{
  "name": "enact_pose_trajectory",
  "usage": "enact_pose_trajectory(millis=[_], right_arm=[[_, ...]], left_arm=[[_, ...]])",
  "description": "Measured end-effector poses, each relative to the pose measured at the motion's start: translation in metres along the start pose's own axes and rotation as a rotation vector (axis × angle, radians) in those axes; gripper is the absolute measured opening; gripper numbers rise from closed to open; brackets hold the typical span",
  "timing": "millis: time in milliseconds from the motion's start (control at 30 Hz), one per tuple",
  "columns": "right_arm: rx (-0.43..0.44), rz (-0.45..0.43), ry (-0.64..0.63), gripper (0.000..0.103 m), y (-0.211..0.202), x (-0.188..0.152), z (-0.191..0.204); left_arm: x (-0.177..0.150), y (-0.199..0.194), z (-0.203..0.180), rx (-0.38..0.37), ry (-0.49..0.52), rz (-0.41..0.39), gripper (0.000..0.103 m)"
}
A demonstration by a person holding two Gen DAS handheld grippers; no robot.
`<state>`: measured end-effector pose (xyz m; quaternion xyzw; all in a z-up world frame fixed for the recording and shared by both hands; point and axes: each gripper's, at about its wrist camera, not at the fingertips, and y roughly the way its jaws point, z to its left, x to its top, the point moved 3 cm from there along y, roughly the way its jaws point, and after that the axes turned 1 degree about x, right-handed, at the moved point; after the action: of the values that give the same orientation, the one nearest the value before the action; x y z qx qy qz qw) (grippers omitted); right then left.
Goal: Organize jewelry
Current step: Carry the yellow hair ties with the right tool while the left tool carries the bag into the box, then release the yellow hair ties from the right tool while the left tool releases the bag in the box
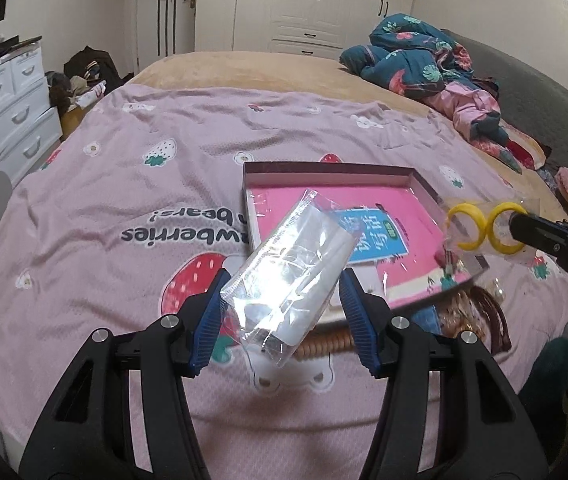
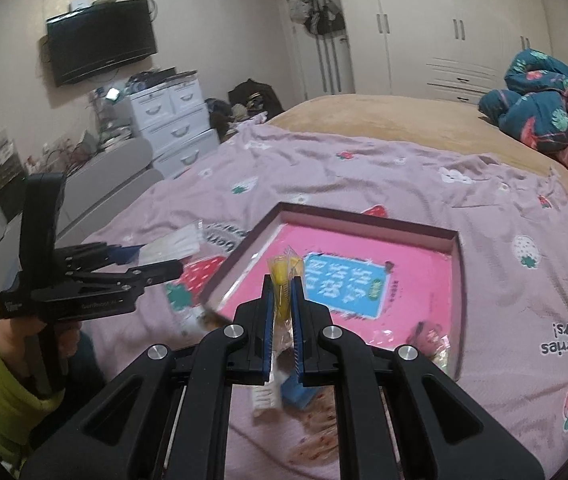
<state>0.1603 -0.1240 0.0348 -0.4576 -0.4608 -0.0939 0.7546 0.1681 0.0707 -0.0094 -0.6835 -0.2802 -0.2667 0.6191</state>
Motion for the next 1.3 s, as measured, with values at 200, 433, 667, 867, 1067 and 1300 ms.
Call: enact_pose_trajectory(millis=[200, 433, 667, 867, 1067, 1300], right_arm=[[-0.087, 0.001, 0.018, 0.008, 0.012, 0.005, -0.029], [-0.156, 0.015, 0.057, 0.008, 0.027, 0.006, -0.062], [-0.202, 0.052, 0.102, 0.008, 0.051, -0.005, -0.087], [-0.238, 0.093, 0.087, 0.008, 0.074, -0.011, -0.092], [-0.242, 0.158, 0.045, 0.008, 0.104, -0.018, -0.085], [-0.167, 0.193, 0.017, 0.016, 0.119, -0.019, -0.060]], left_arm=[[0.011, 0.020, -0.003, 0.019, -0.002, 0.010, 0.048], [0.021, 0.047, -0.006, 0.043, -0.007, 0.035, 0.048], [0.017, 0.072, -0.004, 0.069, -0.009, 0.069, 0.039], [0.013, 0.090, -0.001, 0.069, -0.011, 0.101, 0.038], [0.010, 0.093, 0.001, 0.079, -0.003, 0.100, 0.037], [0.011, 0.093, 0.001, 0.074, -0.006, 0.096, 0.037]])
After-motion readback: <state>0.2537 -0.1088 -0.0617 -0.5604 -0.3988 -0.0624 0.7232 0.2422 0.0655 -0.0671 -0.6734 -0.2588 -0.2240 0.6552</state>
